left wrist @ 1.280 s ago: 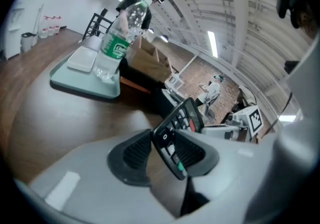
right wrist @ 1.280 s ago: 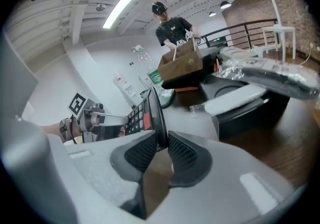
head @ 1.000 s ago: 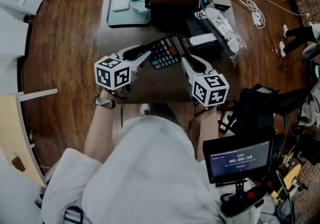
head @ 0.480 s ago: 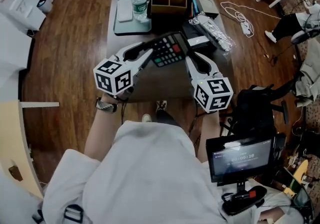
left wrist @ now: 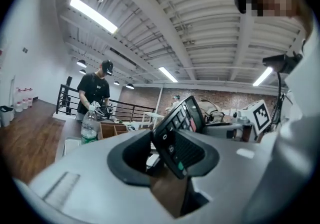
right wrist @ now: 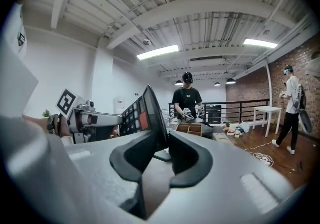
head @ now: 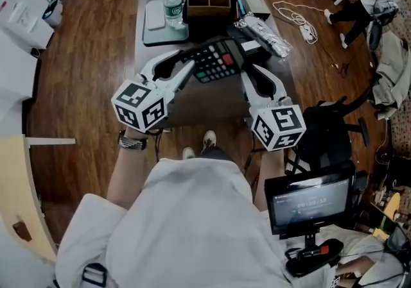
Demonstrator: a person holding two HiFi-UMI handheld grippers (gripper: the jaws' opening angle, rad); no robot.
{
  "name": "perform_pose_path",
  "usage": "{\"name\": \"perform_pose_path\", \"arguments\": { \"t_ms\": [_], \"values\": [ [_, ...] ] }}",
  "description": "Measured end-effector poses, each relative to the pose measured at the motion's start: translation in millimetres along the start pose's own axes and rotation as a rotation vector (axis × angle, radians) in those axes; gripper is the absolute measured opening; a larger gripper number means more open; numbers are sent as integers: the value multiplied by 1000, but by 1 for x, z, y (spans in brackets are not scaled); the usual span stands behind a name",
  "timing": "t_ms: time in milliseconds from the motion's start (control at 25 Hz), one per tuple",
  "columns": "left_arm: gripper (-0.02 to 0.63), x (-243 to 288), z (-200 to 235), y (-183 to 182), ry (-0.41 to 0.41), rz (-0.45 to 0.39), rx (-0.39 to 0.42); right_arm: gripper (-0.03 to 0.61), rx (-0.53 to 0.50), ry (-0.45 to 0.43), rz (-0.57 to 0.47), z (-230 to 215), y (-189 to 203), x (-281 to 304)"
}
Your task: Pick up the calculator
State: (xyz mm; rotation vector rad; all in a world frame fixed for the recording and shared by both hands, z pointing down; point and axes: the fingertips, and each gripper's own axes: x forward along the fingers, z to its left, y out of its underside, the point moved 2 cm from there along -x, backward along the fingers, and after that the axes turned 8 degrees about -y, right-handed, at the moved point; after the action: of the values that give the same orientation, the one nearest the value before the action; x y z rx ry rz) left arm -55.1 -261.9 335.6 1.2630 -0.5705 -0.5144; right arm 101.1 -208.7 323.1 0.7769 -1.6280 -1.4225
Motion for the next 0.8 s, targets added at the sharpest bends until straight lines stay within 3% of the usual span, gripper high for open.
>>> {"name": "perform_pose_path", "arguments": {
  "t_ms": [440, 800],
  "values": [
    [158, -13, -22, -38, -44, -111, 86, 81, -73, -45, -131, -1, -43, -18],
    [158, 1, -43, -36, -68, -123, 116, 81, -67, -58, -143, -22, -39, -32]
  ]
}}
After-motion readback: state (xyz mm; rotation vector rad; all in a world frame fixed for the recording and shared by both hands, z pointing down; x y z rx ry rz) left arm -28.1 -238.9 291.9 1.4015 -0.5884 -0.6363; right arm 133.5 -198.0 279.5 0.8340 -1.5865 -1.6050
